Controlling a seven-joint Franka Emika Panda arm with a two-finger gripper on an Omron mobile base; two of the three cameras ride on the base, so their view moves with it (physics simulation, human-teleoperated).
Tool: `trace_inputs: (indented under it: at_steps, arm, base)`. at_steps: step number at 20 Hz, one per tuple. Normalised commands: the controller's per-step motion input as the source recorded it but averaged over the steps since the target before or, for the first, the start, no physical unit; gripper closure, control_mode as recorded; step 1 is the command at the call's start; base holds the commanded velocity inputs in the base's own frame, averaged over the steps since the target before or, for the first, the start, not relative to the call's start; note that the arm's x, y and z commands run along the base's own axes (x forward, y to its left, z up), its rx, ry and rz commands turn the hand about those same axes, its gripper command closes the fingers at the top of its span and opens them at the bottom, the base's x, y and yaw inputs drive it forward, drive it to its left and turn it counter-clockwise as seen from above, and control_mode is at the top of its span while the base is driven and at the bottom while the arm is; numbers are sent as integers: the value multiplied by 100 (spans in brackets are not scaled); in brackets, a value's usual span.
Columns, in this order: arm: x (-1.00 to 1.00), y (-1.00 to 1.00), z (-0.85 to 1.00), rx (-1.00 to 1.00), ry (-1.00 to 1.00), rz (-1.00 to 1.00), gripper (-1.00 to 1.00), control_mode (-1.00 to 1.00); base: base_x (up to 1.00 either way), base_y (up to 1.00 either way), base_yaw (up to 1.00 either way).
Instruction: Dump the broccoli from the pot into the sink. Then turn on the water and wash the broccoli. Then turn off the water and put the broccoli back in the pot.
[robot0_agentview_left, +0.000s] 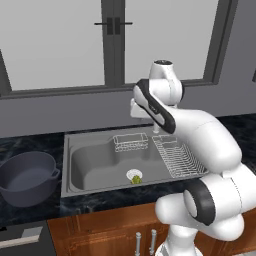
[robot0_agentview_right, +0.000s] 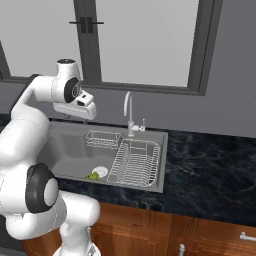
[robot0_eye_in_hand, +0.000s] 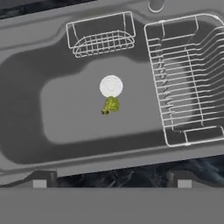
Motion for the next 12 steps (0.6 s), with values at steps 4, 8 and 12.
trace_inputs:
  at_steps: [4, 8, 12]
  arm:
    - [0, 0, -58, 2, 3, 10, -100, -100]
    - [0, 0, -47, 0, 0, 9, -100, -100]
    - [0, 0, -52, 0, 0, 10, -100, -100]
  base:
    - [0, 0, 0]
    - [0, 0, 0]
    - [0, 0, 0]
